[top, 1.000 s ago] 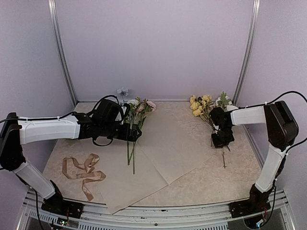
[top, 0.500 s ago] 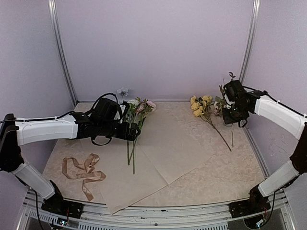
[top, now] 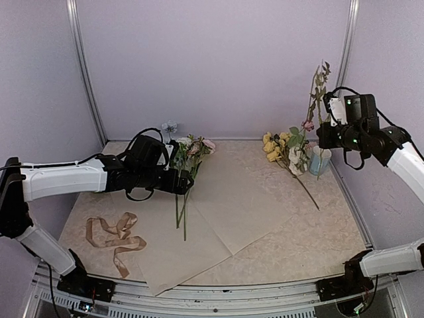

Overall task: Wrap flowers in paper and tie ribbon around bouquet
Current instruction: Pick up the fake flower from the center of the board.

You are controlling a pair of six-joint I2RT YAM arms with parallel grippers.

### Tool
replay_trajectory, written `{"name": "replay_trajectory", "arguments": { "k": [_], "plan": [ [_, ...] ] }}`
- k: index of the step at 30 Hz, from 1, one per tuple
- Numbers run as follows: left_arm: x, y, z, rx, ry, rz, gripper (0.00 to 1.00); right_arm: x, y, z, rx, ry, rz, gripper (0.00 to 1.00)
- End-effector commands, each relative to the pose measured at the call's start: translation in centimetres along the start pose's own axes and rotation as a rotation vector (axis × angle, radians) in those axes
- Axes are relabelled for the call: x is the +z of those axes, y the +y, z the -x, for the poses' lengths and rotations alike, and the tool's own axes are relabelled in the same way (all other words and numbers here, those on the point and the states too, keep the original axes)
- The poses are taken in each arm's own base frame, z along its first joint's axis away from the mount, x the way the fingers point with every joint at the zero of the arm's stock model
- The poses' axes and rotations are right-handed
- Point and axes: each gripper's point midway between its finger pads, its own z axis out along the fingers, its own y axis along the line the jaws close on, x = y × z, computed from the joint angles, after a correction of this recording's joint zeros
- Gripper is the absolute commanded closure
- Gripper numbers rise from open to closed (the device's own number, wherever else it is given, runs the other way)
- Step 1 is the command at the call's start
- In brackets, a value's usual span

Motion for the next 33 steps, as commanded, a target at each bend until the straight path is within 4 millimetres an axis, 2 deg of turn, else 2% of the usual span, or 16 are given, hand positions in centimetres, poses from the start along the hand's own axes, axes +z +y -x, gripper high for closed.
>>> {"name": "replay_trajectory", "arguments": {
  "k": [1,6,9,12,15,17,18,19,21,23,25,26,28,30,33],
  "plan": [
    [-1.2,0.0,1.8,0.012,-0.043,0.001,0.01,-1.5,2.7,1.2,-0.017,-0.074,0.162,1.00],
    [-1.4,-0.1,1.9,0.009,-0.051,-0.005,0.01,-3.2,2.2,2.0,-0.021,-0.116,0.157,1.00],
    [-1.4,0.0,1.9,0.013,-0.051,-0.002,0.01,-4.1,0.8,2.5,-0.018,-0.133,0.083,1.00],
    [-1.5,0.1,1.9,0.019,-0.051,0.004,0.01,-5.8,0.8,3.9,-0.041,-0.190,0.097,1.00],
    [-1.7,0.1,1.9,0.019,-0.054,0.003,0.01,-8.5,2.5,6.0,-0.091,-0.296,0.213,1.00],
    [-1.6,0.1,1.8,0.019,-0.053,-0.002,0.01,-10.6,4.3,6.9,-0.121,-0.372,0.330,1.00],
    [-1.5,-0.2,1.8,0.026,-0.050,-0.017,0.01,-11.0,4.5,7.0,-0.126,-0.388,0.349,1.00],
    [-1.5,-0.8,1.8,0.037,-0.051,-0.041,0.01,-10.7,4.4,6.8,-0.128,-0.383,0.338,1.00],
    [-1.9,-3.3,2.5,0.095,-0.079,-0.126,0.02,-9.6,4.0,5.8,-0.128,-0.340,0.308,1.00],
    [-2.9,-6.6,3.5,0.184,-0.129,-0.226,0.04,-9.1,5.4,4.7,-0.155,-0.299,0.388,1.00],
    [-4.2,-10.1,4.8,0.281,-0.198,-0.338,0.06,-10.2,8.8,3.6,-0.216,-0.286,0.599,1.00],
    [-5.1,-11.7,5.6,0.330,-0.235,-0.395,0.07,-11.3,10.5,3.0,-0.257,-0.288,0.728,1.00],
    [-7.1,-14.4,7.3,0.396,-0.320,-0.508,0.07,-12.8,12.4,2.2,-0.294,-0.272,0.884,1.00],
    [-9.2,-15.9,9.5,0.407,-0.424,-0.592,0.07,-13.3,13.2,1.7,-0.314,-0.238,0.956,1.00],
    [-11.8,-16.7,13.3,0.423,-0.599,-0.634,0.11,-15.2,14.6,1.2,-0.347,-0.222,1.104,1.00]
  ]
}}
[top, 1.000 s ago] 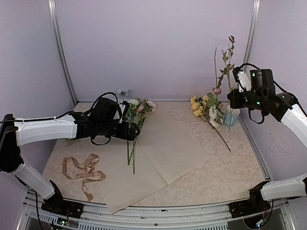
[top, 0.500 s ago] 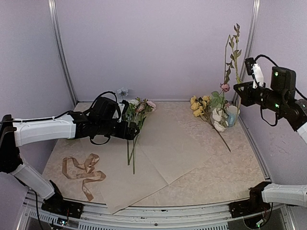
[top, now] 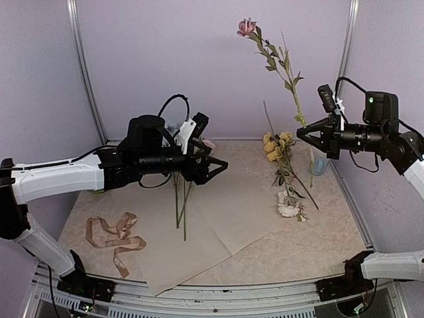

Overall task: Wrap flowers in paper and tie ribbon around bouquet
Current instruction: Pick up the fake flower from the center of the board, then place the fake flower on the flattened wrapping paper.

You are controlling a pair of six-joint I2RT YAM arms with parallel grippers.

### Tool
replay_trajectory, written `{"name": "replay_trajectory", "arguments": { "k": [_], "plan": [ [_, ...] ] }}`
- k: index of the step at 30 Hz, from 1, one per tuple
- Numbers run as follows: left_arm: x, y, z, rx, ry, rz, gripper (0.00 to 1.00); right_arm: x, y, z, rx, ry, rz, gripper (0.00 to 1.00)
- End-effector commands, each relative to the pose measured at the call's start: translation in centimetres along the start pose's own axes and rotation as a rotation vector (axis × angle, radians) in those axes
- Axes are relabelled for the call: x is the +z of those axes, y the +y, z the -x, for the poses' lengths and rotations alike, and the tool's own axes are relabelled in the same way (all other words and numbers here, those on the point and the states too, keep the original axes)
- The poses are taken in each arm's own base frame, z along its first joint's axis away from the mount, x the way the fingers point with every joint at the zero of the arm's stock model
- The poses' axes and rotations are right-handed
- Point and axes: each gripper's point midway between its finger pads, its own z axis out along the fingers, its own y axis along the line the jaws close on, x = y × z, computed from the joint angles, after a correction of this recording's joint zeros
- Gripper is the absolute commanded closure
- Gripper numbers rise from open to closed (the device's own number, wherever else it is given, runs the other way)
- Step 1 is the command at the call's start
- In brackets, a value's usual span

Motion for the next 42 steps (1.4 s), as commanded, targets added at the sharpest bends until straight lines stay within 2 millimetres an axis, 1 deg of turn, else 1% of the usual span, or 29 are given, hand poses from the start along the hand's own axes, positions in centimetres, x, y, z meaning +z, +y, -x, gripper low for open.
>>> {"name": "replay_trajectory", "arguments": {
  "k": [1,3,5,7,8,9,12,13,15,16,17,19,21,22,24,25,26,27,28,30,33,34,35,36,38,39,40,41,42],
  "plan": [
    [-2.7,-1.5,10.2,0.156,-0.350,-0.111,0.11,-1.0,5.3,1.3,-0.062,-0.030,0.307,1.00],
    [-2.8,0.6,11.4,0.090,-0.375,-0.109,0.11,-0.8,4.6,1.4,-0.058,-0.031,0.270,1.00],
    [-2.5,1.6,11.2,0.034,-0.357,-0.128,0.11,-0.5,3.8,1.6,-0.054,-0.052,0.220,1.00],
    [-2.2,0.9,10.2,0.008,-0.339,-0.176,0.11,0.2,2.6,1.7,0.007,-0.083,0.172,1.00],
    [-2.3,0.1,9.8,0.012,-0.340,-0.202,0.11,0.6,1.6,2.1,0.032,-0.112,0.132,1.00],
    [-2.3,-0.9,9.2,0.023,-0.341,-0.224,0.10,1.4,1.1,1.8,0.078,-0.123,0.130,1.00],
    [-2.4,-4.0,8.3,0.057,-0.340,-0.266,0.04,3.3,1.1,2.6,0.209,-0.223,0.196,1.00],
    [-2.3,-4.5,7.9,0.053,-0.333,-0.272,0.03,4.1,1.8,3.1,0.229,-0.271,0.225,1.00],
    [-2.6,-4.6,7.3,0.025,-0.320,-0.266,0.02,6.0,2.7,4.1,0.273,-0.348,0.235,1.00],
    [-2.8,-4.1,6.8,0.003,-0.313,-0.240,0.02,7.5,2.8,4.2,0.305,-0.364,0.219,1.00],
    [-3.0,-3.1,5.8,-0.028,-0.296,-0.197,0.02,9.3,2.5,4.0,0.350,-0.363,0.190,1.00],
    [-3.9,-0.4,4.3,-0.103,-0.279,-0.082,0.02,13.6,1.5,2.3,0.463,-0.298,0.138,1.00],
    [-5.1,3.4,2.2,-0.204,-0.239,0.081,0.01,18.2,1.5,0.0,0.542,-0.188,0.136,1.00],
    [-5.8,5.7,0.7,-0.267,-0.209,0.189,0.01,21.0,1.5,-2.2,0.607,-0.114,0.130,1.00],
    [-7.5,10.3,-3.0,-0.401,-0.132,0.402,0.01,24.9,1.9,-4.8,0.701,-0.030,0.134,1.00],
    [-8.5,12.2,-4.9,-0.450,-0.094,0.485,0.01,26.7,2.1,-6.4,0.746,0.009,0.134,1.00],
    [-9.3,13.6,-6.8,-0.486,-0.063,0.544,0.01,28.4,2.3,-7.8,0.784,0.043,0.138,1.00],
    [-9.9,14.6,-8.3,-0.512,-0.044,0.587,0.01,30.1,2.4,-9.3,0.820,0.080,0.144,1.00],
    [-10.4,15.4,-9.4,-0.531,-0.034,0.615,0.01,31.8,2.8,-10.1,0.835,0.109,0.162,1.00],
    [-10.8,15.8,-10.9,-0.548,-0.024,0.627,0.01,34.5,3.3,-12.4,0.843,0.184,0.156,1.00],
    [-10.8,16.4,-12.8,-0.567,0.011,0.645,0.01,36.6,3.4,-15.7,0.833,0.286,0.107,1.00],
    [-10.8,16.6,-13.3,-0.573,0.023,0.650,0.01,36.7,3.3,-16.7,0.836,0.319,0.088,0.90],
    [-10.8,16.8,-13.6,-0.575,0.035,0.654,0.01,36.7,3.1,-17.5,0.829,0.345,0.067,0.69],
    [-10.8,16.9,-13.8,-0.573,0.042,0.654,0.01,36.4,2.9,-18.1,0.814,0.372,0.042,0.57],
    [-10.8,16.9,-14.1,-0.564,0.051,0.660,0.01,35.1,2.4,-18.8,0.753,0.411,-0.010,0.27],
    [-10.9,17.0,-14.1,-0.559,0.051,0.663,0.01,34.2,2.3,-18.8,0.717,0.432,-0.028,0.08],
    [-10.9,17.1,-14.1,-0.555,0.051,0.667,0.01,33.2,2.1,-18.4,0.668,0.450,-0.045,0.01],
    [-10.9,17.3,-14.1,-0.550,0.053,0.671,0.01,32.2,1.9,-18.1,0.613,0.478,-0.065,0.00],
    [-10.8,17.4,-14.1,-0.546,0.055,0.673,0.01,30.8,1.3,-16.8,0.555,0.485,-0.103,0.00]
  ]
}}
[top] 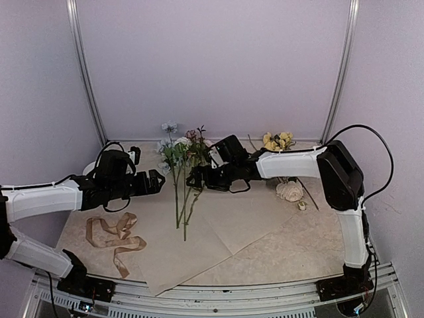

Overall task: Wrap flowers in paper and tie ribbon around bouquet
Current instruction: Place the fake flower on the flattened wrapping paper, then pick up the fake flower from the center of the board.

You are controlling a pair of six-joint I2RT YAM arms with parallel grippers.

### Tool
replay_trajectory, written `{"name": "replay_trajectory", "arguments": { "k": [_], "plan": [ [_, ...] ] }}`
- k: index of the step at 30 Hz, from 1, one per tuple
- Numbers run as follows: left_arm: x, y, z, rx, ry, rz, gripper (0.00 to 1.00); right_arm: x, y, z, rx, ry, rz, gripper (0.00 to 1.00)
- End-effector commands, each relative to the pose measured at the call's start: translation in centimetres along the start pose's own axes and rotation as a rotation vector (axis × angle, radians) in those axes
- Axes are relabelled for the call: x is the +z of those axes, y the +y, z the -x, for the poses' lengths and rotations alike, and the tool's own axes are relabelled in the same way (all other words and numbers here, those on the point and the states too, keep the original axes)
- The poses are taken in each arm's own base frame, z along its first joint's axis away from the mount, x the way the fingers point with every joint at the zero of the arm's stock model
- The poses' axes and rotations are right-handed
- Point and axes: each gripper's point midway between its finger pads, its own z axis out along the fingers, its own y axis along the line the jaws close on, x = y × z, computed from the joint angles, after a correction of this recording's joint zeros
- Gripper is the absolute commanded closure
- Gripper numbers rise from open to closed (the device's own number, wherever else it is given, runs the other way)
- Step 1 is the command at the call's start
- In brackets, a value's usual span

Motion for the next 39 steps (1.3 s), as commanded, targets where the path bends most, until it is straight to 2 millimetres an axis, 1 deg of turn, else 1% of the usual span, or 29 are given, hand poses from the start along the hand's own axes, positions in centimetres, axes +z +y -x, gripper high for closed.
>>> {"name": "replay_trajectory", "arguments": {
  "k": [1,3,4,6,7,9,10,11,12,13,14,15,16,18,21,24,26,27,29,30,31,33,34,35,37,39],
  "plan": [
    [0.4,0.6,0.5,0.012,-0.011,0.028,0.01,-7.6,0.8,2.1,-0.210,-0.014,-0.207,0.00],
    [0.7,0.6,0.5,0.019,-0.006,0.031,0.01,-11.0,-1.4,2.6,-0.266,-0.010,-0.334,0.00],
    [0.9,0.5,0.6,0.022,-0.005,0.032,0.01,-12.8,-2.9,2.7,-0.264,-0.007,-0.382,0.00],
    [1.1,0.3,0.9,0.026,-0.007,0.029,0.01,-15.6,-6.4,2.8,-0.232,0.006,-0.443,0.00],
    [1.3,0.2,1.0,0.031,-0.006,0.028,0.01,-16.8,-8.2,2.9,-0.207,0.014,-0.458,0.00],
    [1.4,0.0,1.2,0.040,-0.005,0.025,0.01,-18.5,-11.7,3.5,-0.180,0.027,-0.507,0.06],
    [1.5,0.0,1.4,0.045,-0.005,0.028,0.01,-19.1,-13.6,4.1,-0.174,0.036,-0.534,0.13],
    [1.5,-0.1,1.5,0.050,-0.004,0.028,0.01,-19.3,-15.0,4.6,-0.177,0.051,-0.558,0.22],
    [1.5,-0.2,1.8,0.052,-0.008,0.029,0.01,-19.7,-16.1,5.7,-0.185,0.058,-0.591,0.35],
    [1.5,-0.2,1.9,0.053,-0.007,0.032,0.01,-19.7,-17.6,6.0,-0.184,0.086,-0.631,0.42],
    [1.4,-0.2,2.0,0.055,-0.007,0.033,0.01,-19.6,-19.1,6.2,-0.185,0.113,-0.665,0.44],
    [1.3,-0.2,2.1,0.055,-0.007,0.033,0.01,-19.3,-20.7,6.0,-0.176,0.146,-0.697,0.41],
    [1.1,-0.3,2.2,0.055,-0.008,0.031,0.01,-19.2,-21.9,5.9,-0.174,0.170,-0.718,0.37],
    [0.9,-0.4,2.2,0.056,-0.009,0.028,0.01,-19.0,-23.7,5.4,-0.162,0.216,-0.736,0.33],
    [0.7,-0.2,2.3,0.061,-0.015,0.033,0.01,-18.2,-25.4,4.4,-0.149,0.264,-0.713,0.34],
    [0.9,-0.2,2.3,0.067,-0.007,0.039,0.01,-17.3,-27.3,3.0,-0.148,0.318,-0.719,0.37],
    [1.1,-0.5,2.4,0.067,0.000,0.030,0.01,-16.8,-28.0,2.3,-0.178,0.350,-0.721,0.38],
    [1.1,-0.7,2.5,0.066,0.000,0.024,0.01,-16.7,-28.3,2.0,-0.189,0.357,-0.722,0.42],
    [1.0,-1.0,2.7,0.062,-0.005,0.010,0.01,-16.7,-28.5,1.9,-0.208,0.358,-0.726,0.54],
    [1.0,-1.0,2.7,0.061,-0.008,0.007,0.01,-16.8,-28.6,1.9,-0.216,0.363,-0.735,0.62],
    [1.0,-1.0,2.8,0.060,-0.009,0.008,0.01,-17.0,-28.7,1.9,-0.222,0.367,-0.744,0.71],
    [0.9,-0.9,2.8,0.062,-0.011,0.012,0.01,-17.8,-29.1,2.0,-0.252,0.376,-0.787,0.85],
    [0.8,-0.9,2.8,0.063,-0.012,0.013,0.01,-18.2,-29.0,2.2,-0.272,0.377,-0.799,0.95],
    [0.7,-0.9,2.8,0.065,-0.013,0.013,0.01,-18.7,-28.9,2.4,-0.291,0.378,-0.809,1.00],
    [0.6,-1.0,2.9,0.066,-0.015,0.009,0.01,-19.9,-28.3,3.2,-0.325,0.361,-0.839,1.00],
    [0.4,-1.3,3.1,0.076,-0.023,-0.007,0.01,-21.1,-26.7,4.4,-0.374,0.317,-0.841,1.00]
  ]
}}
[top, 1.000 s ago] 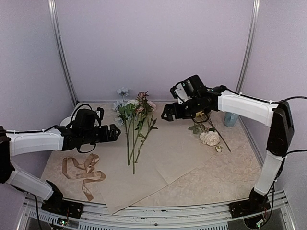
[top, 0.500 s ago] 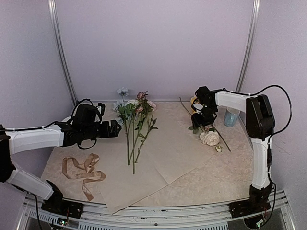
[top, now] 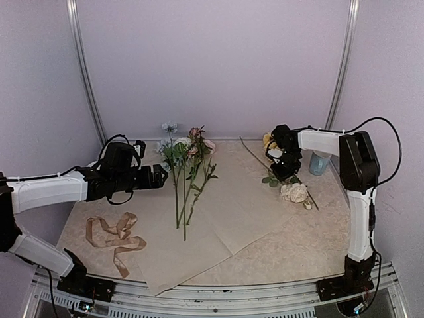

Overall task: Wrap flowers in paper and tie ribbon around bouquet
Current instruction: Pick up the fake flower from the center of the board.

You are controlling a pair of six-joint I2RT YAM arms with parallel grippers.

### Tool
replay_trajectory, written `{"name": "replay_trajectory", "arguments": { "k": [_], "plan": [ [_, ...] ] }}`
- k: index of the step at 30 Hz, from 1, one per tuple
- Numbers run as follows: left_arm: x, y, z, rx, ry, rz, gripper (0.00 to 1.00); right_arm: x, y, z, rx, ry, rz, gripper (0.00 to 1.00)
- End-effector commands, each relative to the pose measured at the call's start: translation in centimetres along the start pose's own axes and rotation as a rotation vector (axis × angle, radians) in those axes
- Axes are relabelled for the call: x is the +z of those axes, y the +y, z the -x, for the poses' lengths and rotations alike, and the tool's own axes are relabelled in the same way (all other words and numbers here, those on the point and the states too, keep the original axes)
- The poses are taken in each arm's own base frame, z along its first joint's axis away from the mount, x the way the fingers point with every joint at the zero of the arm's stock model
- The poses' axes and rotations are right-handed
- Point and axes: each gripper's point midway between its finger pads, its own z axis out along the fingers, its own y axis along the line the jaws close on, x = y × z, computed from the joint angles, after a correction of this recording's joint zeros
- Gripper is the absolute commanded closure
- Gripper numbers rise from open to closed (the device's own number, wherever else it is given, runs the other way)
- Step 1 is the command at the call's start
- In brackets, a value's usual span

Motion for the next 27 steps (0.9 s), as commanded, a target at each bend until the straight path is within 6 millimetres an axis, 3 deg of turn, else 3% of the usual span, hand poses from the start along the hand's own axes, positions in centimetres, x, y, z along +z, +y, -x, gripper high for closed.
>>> {"name": "replay_trajectory", "arguments": {
  "k": [1,3,7,11,14,18,22,27],
  "plan": [
    [-1.1,-1.0,1.9,0.030,-0.047,-0.045,0.01,-5.6,-1.5,1.3,-0.084,-0.119,-0.083,1.00],
    [-1.9,-1.8,2.8,0.057,-0.080,-0.079,0.01,-8.7,-0.8,2.0,-0.135,-0.209,-0.091,1.00],
    [-5.6,-4.5,5.9,0.182,-0.228,-0.177,0.01,-15.2,3.1,2.5,-0.310,-0.438,-0.122,1.00],
    [-11.1,-10.4,7.2,0.447,-0.430,-0.339,0.03,-21.1,8.5,1.1,-0.540,-0.652,-0.173,1.00],
    [-14.7,-15.3,4.8,0.800,-0.556,-0.408,0.03,-23.6,12.4,0.2,-0.658,-0.727,-0.165,1.00],
    [-18.0,-20.0,0.4,1.212,-0.675,-0.405,0.01,-25.5,16.6,-0.3,-0.766,-0.716,-0.164,1.00],
    [-17.5,-21.2,-2.6,1.467,-0.631,-0.281,0.01,-25.3,19.9,-1.5,-0.918,-0.696,-0.224,1.00],
    [-13.9,-18.1,-2.6,1.431,-0.405,-0.178,0.01,-26.1,22.6,-2.5,-1.054,-0.778,-0.290,1.00]
  ]
}}
